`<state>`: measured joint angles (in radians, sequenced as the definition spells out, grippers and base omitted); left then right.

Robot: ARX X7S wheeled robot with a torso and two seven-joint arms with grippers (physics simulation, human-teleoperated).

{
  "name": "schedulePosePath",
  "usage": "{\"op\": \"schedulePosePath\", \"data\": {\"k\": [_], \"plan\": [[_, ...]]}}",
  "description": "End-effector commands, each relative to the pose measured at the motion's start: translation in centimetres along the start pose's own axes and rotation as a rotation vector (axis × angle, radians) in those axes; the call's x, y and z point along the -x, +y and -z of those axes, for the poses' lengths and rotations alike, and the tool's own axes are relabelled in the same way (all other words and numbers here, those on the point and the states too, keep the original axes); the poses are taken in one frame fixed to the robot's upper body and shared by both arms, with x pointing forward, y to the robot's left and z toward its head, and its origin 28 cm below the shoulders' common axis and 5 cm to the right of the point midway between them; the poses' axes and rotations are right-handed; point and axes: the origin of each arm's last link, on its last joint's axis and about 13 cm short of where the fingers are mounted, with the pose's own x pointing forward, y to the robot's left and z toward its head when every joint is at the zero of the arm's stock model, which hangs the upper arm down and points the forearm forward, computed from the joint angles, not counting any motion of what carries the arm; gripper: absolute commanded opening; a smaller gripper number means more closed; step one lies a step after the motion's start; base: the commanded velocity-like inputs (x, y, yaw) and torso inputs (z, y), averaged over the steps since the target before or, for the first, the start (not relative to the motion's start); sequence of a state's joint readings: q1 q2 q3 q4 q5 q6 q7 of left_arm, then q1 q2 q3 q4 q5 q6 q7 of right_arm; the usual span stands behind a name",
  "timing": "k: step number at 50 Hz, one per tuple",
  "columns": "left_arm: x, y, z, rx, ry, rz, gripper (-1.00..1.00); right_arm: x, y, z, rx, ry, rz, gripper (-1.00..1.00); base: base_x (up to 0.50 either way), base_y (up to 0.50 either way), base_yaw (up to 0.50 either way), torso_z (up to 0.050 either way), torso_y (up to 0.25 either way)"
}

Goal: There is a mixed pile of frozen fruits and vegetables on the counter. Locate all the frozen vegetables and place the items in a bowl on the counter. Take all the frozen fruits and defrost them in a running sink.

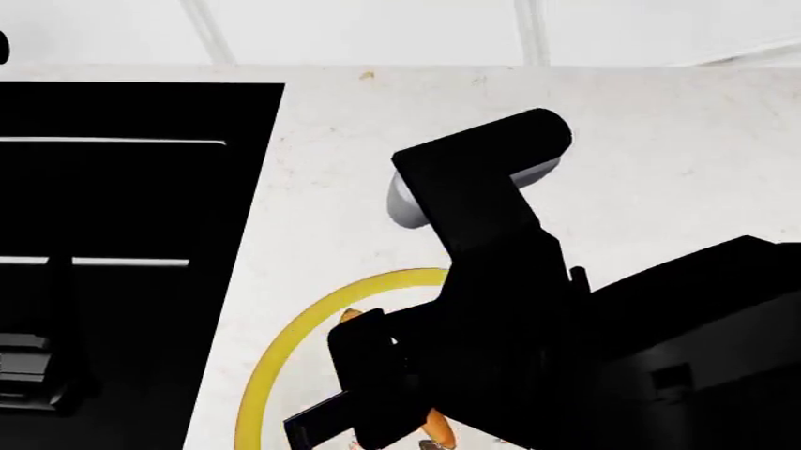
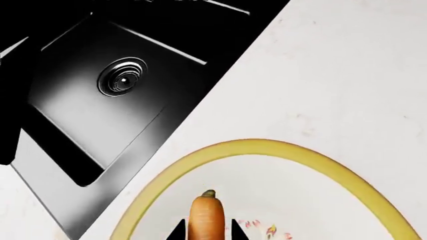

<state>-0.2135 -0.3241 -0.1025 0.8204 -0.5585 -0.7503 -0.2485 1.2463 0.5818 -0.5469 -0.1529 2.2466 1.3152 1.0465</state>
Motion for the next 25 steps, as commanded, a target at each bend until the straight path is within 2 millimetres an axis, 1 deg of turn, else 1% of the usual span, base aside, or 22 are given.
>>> {"op": "schedulePosePath", "data": {"k": [1,6,13,20,21,25], "plan": [[0.0,0.0,0.1,0.002,0.007,0.002,1.00,-0.4,0.5,2.0,-0.005,0.076,-0.032,-1.00,0.00,0.00,0.00,0.000,0.000],[0.1,0.1,0.0,0.000,0.005,0.002,1.00,-1.2,-0.1,2.4,-0.005,0.082,0.003,-1.00,0.00,0.00,0.00,0.000,0.000],[0.1,0.1,-0.1,0.000,0.003,0.003,1.00,-1.6,-0.5,2.4,0.005,0.078,0.035,-1.00,0.00,0.00,0.00,0.000,0.000],[0.0,0.0,0.1,0.000,0.007,0.006,1.00,-1.9,-0.5,2.5,0.005,0.073,0.026,-1.00,0.00,0.00,0.00,0.000,0.000],[0.1,0.0,0.1,0.001,0.008,0.007,1.00,-1.9,-0.6,2.5,0.005,0.075,0.024,1.00,0.00,0.00,0.00,0.000,0.000],[0.1,0.1,0.1,0.001,0.010,0.003,1.00,-1.5,-0.6,2.2,-0.005,0.056,0.020,1.00,0.00,0.00,0.00,0.000,0.000]]}}
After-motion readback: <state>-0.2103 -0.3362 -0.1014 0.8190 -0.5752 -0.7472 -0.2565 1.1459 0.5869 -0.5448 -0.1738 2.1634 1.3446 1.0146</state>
